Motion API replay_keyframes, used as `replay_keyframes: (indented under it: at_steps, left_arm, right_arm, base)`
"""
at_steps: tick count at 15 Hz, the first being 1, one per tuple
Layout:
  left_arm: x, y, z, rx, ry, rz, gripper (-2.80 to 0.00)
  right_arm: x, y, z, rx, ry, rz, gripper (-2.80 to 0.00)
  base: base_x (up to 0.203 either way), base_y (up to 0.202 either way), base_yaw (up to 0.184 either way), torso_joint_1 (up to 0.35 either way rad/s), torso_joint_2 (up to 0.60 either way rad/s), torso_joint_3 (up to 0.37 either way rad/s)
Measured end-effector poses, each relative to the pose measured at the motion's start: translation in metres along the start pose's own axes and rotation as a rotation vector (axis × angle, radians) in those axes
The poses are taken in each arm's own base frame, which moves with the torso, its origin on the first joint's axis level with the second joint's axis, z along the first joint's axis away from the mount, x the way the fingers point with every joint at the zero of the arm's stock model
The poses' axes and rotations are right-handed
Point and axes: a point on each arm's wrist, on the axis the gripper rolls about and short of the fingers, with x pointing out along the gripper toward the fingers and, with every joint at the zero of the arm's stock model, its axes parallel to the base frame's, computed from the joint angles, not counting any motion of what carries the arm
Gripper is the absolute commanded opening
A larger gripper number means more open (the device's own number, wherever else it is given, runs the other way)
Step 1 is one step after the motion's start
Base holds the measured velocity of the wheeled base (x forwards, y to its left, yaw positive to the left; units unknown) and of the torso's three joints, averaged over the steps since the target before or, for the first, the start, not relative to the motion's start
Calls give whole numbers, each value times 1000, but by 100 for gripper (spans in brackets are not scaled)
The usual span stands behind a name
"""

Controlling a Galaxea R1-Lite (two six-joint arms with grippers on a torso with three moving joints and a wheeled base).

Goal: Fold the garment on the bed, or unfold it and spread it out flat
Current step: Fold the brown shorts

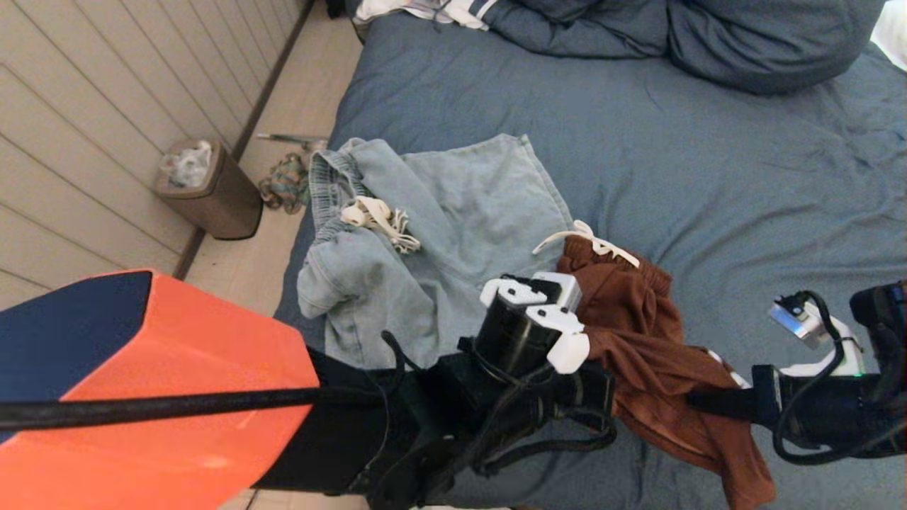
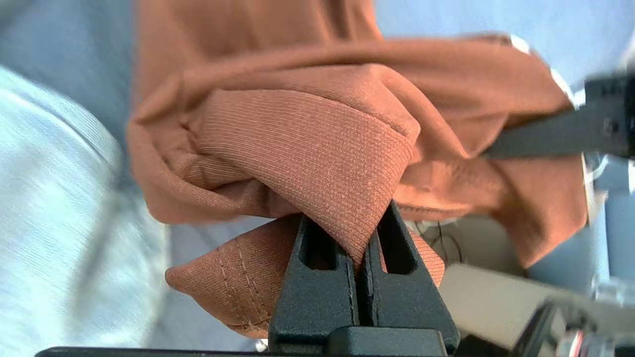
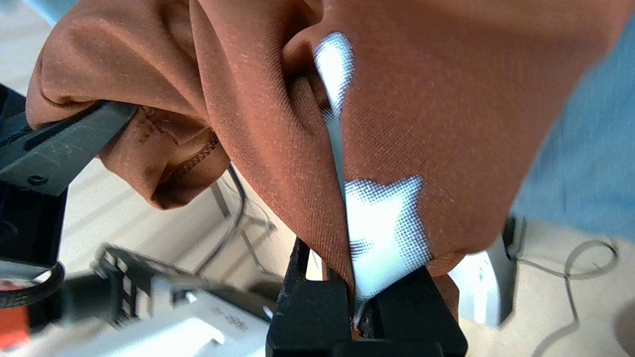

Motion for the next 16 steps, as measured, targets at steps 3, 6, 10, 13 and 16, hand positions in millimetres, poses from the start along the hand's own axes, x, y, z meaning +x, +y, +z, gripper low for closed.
replay_keyframes:
  at_steps: [3, 6, 10, 13, 16]
  left_arm:
    - [6, 8, 23, -16, 6, 33, -280]
    - [15, 13, 44, -28, -21, 34, -280]
    - [29, 27, 68, -81, -24, 28, -280]
    - [43, 43, 71, -94, -16, 34, -280]
    - [54, 58, 71, -101, -8, 55, 0]
  right_arm:
    - [4, -5, 16, 26, -17, -12, -280]
    - [7, -13, 32, 53, -42, -28, -280]
    - [11, -16, 58, 73, -79, -28, -280]
    - [13, -14, 77, 78, -113, -20, -280]
    - [19, -16, 91, 79, -126, -18, 0]
  base:
    - [0, 0, 0, 0, 0, 0]
    - [0, 0, 0, 0, 0, 0]
    - [0, 0, 0, 0, 0, 0]
    - [0, 0, 0, 0, 0, 0]
    - [0, 0, 0, 0, 0, 0]
